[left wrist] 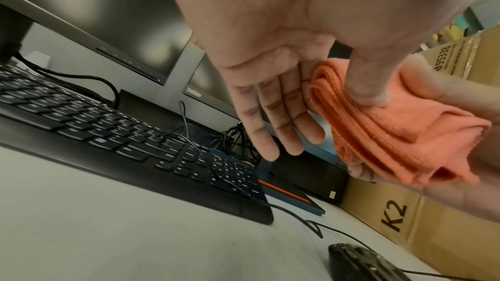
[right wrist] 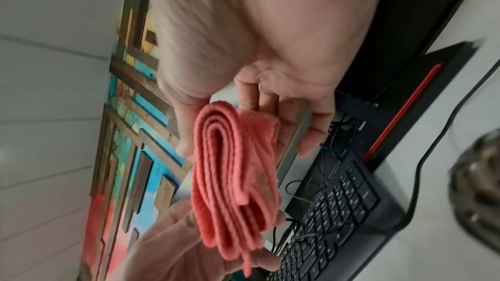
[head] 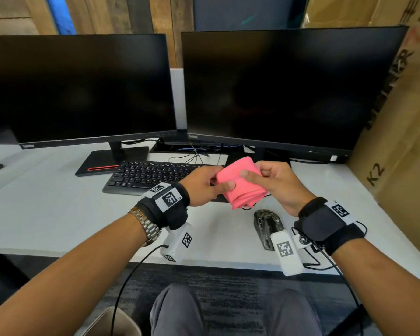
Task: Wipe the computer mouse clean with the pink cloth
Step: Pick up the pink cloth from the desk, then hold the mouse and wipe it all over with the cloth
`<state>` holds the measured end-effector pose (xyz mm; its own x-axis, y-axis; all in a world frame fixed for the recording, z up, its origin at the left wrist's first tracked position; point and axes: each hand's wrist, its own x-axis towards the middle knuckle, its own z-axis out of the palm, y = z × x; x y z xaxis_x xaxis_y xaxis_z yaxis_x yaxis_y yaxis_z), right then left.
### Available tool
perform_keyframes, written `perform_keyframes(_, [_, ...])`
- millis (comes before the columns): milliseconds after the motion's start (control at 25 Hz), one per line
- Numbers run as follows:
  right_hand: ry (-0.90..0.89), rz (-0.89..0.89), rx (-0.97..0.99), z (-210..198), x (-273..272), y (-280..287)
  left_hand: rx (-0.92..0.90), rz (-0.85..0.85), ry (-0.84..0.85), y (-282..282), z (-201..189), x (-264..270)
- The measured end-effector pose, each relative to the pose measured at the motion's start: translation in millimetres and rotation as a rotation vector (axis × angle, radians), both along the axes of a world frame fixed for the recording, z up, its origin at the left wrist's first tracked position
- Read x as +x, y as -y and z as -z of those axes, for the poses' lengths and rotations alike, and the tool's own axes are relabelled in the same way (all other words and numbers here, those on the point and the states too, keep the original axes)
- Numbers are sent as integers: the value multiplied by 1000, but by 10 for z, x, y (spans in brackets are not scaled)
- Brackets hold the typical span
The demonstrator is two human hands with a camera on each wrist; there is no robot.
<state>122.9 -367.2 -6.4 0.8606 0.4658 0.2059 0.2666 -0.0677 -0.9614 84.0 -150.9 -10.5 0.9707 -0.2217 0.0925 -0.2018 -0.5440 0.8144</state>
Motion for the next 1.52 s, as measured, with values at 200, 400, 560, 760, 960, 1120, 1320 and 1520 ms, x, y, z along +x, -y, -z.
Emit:
perform_keyframes(200, [-3,38,-33,60,128,364,95,18,6,309,47,189])
perform_keyframes(400, [23,72,-30,87,96,633,233,74,88,585,78,270])
perform_keyframes(560, [90,40,-62,19,111,787,273,75,129,802,103,324])
perform_keyframes(760, [195,164,-271,-26,207,1035,530,101,-13,909,108,266])
perform_keyframes(960, [283,280,-491,139,322,1121,669,143,-152,953,223,179])
perform_keyframes(1120, [360,215,-617,261,388,1048,706,153,-163,968,315,95])
perform_keyframes(1320, [333,184,-718,394,487,1001,713,204,-75,925,327,4])
perform_keyframes(1520, [413,275,-720,122,473,1092,889,399,70,926,268,173])
